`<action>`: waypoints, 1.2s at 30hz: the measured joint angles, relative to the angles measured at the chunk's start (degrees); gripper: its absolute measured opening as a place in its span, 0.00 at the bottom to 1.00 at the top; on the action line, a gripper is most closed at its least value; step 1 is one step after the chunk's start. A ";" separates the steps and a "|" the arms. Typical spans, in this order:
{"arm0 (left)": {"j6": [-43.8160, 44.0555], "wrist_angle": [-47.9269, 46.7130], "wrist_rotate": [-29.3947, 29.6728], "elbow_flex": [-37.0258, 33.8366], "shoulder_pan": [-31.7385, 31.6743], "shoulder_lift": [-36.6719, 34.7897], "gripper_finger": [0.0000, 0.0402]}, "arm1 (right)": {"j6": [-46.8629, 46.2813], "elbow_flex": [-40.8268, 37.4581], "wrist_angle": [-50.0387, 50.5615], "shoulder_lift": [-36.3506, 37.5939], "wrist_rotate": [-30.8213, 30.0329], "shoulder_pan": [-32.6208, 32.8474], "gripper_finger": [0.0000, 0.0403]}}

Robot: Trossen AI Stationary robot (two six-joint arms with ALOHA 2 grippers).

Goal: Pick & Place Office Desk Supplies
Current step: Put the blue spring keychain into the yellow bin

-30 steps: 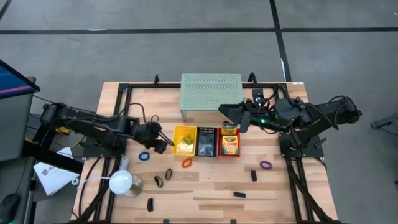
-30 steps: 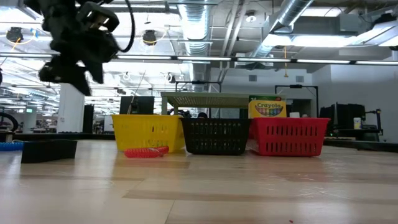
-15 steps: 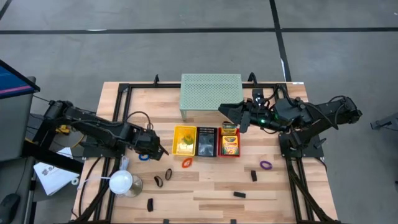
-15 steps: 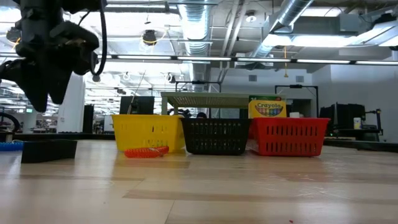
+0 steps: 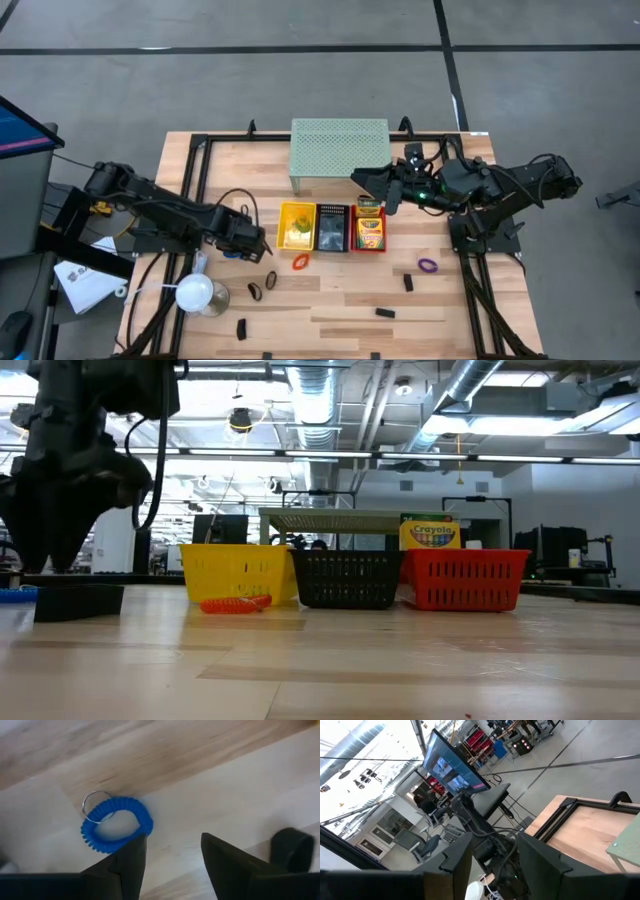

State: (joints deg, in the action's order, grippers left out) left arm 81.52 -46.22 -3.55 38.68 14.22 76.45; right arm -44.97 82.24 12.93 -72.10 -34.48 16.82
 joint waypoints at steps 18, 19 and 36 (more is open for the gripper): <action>-2.12 5.45 -1.92 -5.07 0.48 4.75 0.45 | 0.00 0.00 -0.02 0.00 0.13 -0.02 0.38; -2.75 5.46 -1.98 -5.23 0.48 4.77 0.44 | 0.00 0.00 0.00 0.00 0.13 -0.02 0.38; -3.19 5.97 0.24 -7.64 0.44 -0.16 0.02 | 0.61 0.00 0.37 0.02 0.13 -0.02 0.38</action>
State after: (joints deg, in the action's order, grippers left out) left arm 78.32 -40.25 -3.32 31.04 14.66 76.28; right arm -44.36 82.24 13.30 -72.07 -34.35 16.80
